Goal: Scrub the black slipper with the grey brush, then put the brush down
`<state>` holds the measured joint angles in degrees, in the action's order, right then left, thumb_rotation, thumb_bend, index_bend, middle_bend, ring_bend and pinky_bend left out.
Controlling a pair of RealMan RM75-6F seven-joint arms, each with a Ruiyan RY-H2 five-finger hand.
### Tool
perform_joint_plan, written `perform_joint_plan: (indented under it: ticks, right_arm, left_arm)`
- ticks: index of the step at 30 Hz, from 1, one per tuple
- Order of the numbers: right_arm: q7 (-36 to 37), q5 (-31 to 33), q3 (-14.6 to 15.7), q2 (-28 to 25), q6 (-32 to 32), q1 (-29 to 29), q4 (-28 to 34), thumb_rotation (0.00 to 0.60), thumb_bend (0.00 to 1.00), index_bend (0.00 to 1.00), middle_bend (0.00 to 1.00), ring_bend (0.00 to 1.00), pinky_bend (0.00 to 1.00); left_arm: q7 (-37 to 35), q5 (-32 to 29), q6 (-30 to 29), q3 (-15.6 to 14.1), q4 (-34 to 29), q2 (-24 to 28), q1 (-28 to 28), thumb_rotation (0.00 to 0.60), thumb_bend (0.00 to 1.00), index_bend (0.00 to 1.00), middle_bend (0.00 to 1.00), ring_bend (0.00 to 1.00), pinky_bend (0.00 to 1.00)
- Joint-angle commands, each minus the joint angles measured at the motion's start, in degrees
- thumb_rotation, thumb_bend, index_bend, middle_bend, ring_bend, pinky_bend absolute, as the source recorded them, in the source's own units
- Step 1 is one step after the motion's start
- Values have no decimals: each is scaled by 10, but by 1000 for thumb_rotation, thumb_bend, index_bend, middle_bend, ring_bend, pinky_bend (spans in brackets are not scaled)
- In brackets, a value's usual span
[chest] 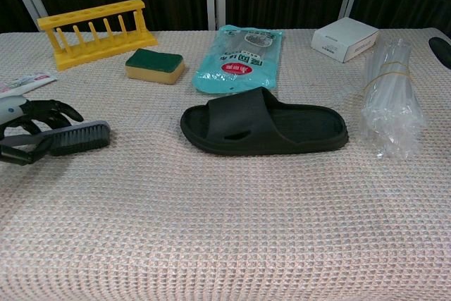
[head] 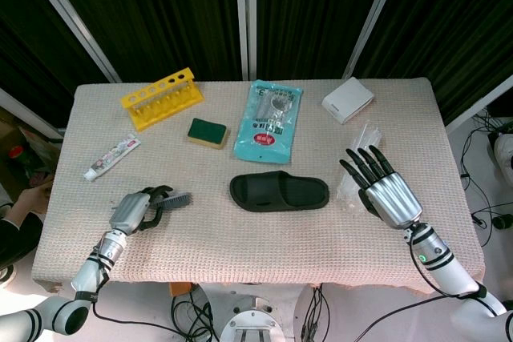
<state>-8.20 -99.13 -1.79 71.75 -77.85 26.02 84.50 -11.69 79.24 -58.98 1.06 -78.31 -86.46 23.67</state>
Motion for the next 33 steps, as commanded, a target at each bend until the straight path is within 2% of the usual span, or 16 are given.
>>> perform_joint_plan:
  ticks: [1, 11, 23, 33]
  right_arm:
    - [-1, 0, -1, -1, 0, 0, 1, 600, 605, 0, 0, 0, 0]
    - [0, 1, -2, -2, -2, -3, 1, 600, 607, 0, 0, 0, 0]
    - [2, 2, -3, -1, -2, -5, -2, 600, 606, 0, 0, 0, 0]
    - [5, 0, -4, -5, -13, -11, -1, 600, 607, 0, 0, 0, 0]
  left_arm:
    - [4, 2, -1, -1, 1, -1, 0, 600, 562, 172, 290, 238, 364]
    - [3, 18, -19, -3, -16, 6, -3, 600, 530, 171, 294, 238, 365]
    - [5, 41, -37, -14, -36, 14, -7, 600, 529, 171, 421, 296, 405]
    - [7, 60, -71, -12, -65, 29, -15, 600, 529, 171, 408, 295, 404]
